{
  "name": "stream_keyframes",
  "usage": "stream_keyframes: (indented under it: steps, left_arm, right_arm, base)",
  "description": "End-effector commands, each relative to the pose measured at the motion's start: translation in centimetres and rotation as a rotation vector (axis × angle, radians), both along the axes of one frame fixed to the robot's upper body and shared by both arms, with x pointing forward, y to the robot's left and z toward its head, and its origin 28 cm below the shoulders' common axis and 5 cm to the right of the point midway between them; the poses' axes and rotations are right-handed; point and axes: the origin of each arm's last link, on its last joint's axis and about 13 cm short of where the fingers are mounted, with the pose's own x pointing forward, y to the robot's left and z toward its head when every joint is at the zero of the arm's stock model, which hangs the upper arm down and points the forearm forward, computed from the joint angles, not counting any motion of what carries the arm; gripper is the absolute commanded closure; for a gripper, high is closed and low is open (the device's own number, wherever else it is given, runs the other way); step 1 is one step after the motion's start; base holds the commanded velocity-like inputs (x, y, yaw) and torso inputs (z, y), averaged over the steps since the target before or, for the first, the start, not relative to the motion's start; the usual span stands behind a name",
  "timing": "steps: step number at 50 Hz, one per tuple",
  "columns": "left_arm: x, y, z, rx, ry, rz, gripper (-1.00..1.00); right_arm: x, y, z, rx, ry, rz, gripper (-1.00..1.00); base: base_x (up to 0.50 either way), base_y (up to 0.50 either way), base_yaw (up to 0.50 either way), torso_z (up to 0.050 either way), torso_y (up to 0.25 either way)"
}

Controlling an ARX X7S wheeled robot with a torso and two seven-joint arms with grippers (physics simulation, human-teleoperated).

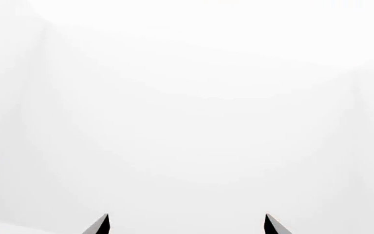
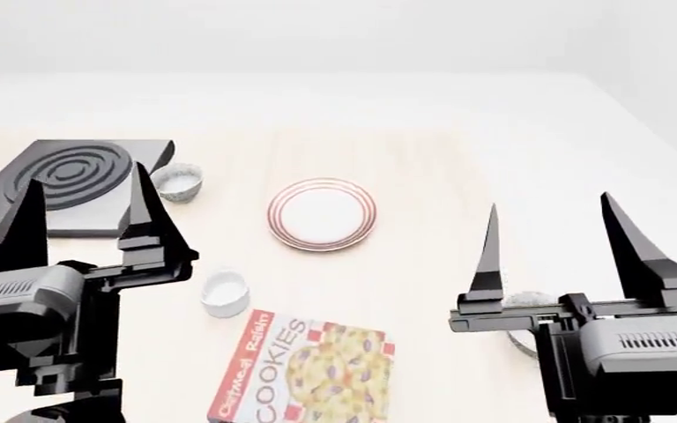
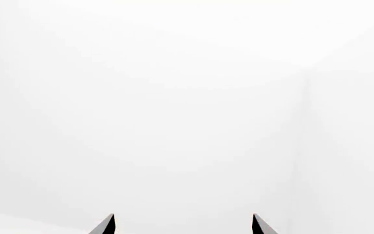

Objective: Pick the akita bowl next to the cookies box and place it on the plate.

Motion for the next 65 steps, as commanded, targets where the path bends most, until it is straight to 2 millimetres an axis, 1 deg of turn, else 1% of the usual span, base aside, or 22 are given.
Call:
stream_keyframes:
  steps: [1,13,26,30,31,32,33,35,36,39,41,43,44,45,47,48,52,55,56,60,62,65]
  left_arm:
    - [0.0,0.1,0.0,0.002,0.005,-0.001,-1.0]
    - [-0.2,0.1,-0.1,-0.001,0.015,-0.004,-1.0]
    - [-0.1,0.2,-0.4,-0.001,0.028,-0.003,-1.0]
    - [0.0,0.2,-0.3,0.0,0.038,-0.006,-1.0]
    - [-0.1,0.2,-0.3,0.0,0.039,-0.007,-1.0]
    - [-0.1,0.1,-0.4,0.0,0.044,-0.012,-1.0]
    - [-0.1,0.1,-0.5,0.001,0.047,-0.015,-1.0]
    - [-0.2,0.0,-0.6,-0.002,0.054,-0.02,-1.0]
    - [-0.2,-0.2,-0.6,-0.003,0.055,-0.025,-1.0]
    - [-0.3,-0.4,-0.6,-0.004,0.055,-0.029,-1.0]
    - [-0.3,-0.5,-0.6,-0.009,0.054,-0.032,-1.0]
    - [-0.2,-0.6,-0.5,-0.012,0.056,-0.032,-1.0]
    - [-0.2,-0.6,-0.4,-0.014,0.055,-0.033,-1.0]
    - [-0.2,-0.7,-0.4,-0.014,0.054,-0.035,-1.0]
    - [-0.2,-0.8,-0.4,-0.016,0.052,-0.039,-1.0]
    - [-0.1,-0.9,-0.5,-0.015,0.052,-0.043,-1.0]
    - [0.1,-1.0,-0.4,-0.02,0.054,-0.049,-1.0]
    - [0.3,-1.1,-0.4,-0.021,0.054,-0.05,-1.0]
    - [0.5,-1.1,-0.3,-0.023,0.055,-0.049,-1.0]
    - [0.5,-1.3,-0.4,-0.022,0.056,-0.05,-1.0]
    - [0.6,-1.5,-0.6,-0.021,0.054,-0.05,-1.0]
    - [0.5,-1.4,-0.5,-0.023,0.055,-0.047,-1.0]
  right_arm:
    - [-0.2,-0.1,0.2,-0.003,0.002,0.007,-1.0]
    - [-0.4,-0.3,0.1,0.039,0.021,0.019,-1.0]
    - [-0.3,-0.3,-0.1,0.04,0.021,0.0,-1.0]
    - [-0.3,-0.8,1.1,0.052,0.104,-0.018,-1.0]
    - [-0.4,-0.9,1.7,0.053,0.11,-0.002,-1.0]
    - [-1.0,-1.2,3.0,0.037,0.124,0.039,-1.0]
    - [-1.2,-1.4,3.7,0.028,0.123,0.027,-1.0]
    - [-1.4,-1.9,4.9,0.018,0.17,0.052,-1.0]
    - [-1.2,-2.7,5.9,0.005,0.193,0.02,-1.0]
    - [-1.9,-3.5,7.9,-0.048,0.263,-0.017,-1.0]
    - [-2.3,-3.9,8.7,-0.052,0.308,0.018,-1.0]
    - [-2.6,-4.8,9.7,-0.114,0.391,0.062,-1.0]
    - [-2.7,-5.1,10.1,-0.102,0.386,0.057,-1.0]
    - [-2.9,-5.5,10.2,-0.091,0.394,0.061,-1.0]
    - [-3.2,-6.1,10.2,-0.078,0.509,0.137,-1.0]
    - [-3.2,-7.1,10.3,-0.062,0.589,0.095,-1.0]
    - [-3.4,-9.3,10.9,-0.083,0.751,0.041,-1.0]
    - [-3.4,-10.0,10.6,-0.12,0.851,0.044,-1.0]
    - [-3.1,-10.6,10.3,-0.116,0.931,0.026,-1.0]
    - [-2.6,-11.4,10.1,-0.088,1.07,0.063,-1.0]
    - [-2.5,-11.8,9.7,-0.114,1.171,0.063,-1.0]
    - [-2.8,-11.7,10.1,-0.12,1.213,0.074,-1.0]
  base:
    - [0.5,0.0,0.0,0.0,0.0]
    - [0.49,0.0,0.0,0.0,0.001]
    - [0.0,0.0,0.0,0.0,0.0]
    - [0.0,0.0,0.0,0.0,0.0]
    - [0.0,0.0,0.0,0.0,0.0]
    - [0.0,0.0,0.0,0.0,0.0]
    - [0.0,0.0,0.0,0.0,0.0]
    - [0.0,0.0,0.0,0.0,0.0]
    - [0.0,0.0,0.0,0.0,0.0]
    - [0.0,0.0,0.0,0.0,0.0]
    - [0.0,0.0,0.0,0.0,0.0]
    - [0.0,0.0,0.0,0.0,0.0]
    - [0.0,0.0,0.0,0.0,0.0]
    - [0.0,0.0,0.0,0.0,0.0]
    - [0.0,0.0,0.0,0.0,0.0]
    - [0.0,0.0,0.0,0.0,0.0]
    - [0.0,0.0,0.0,0.0,0.0]
    - [0.0,0.0,0.0,0.0,0.0]
    - [0.0,0.0,0.0,0.0,0.0]
    - [0.0,0.0,0.0,0.0,0.0]
    - [0.0,0.0,0.0,0.0,0.0]
    - [0.0,0.0,0.0,0.0,0.0]
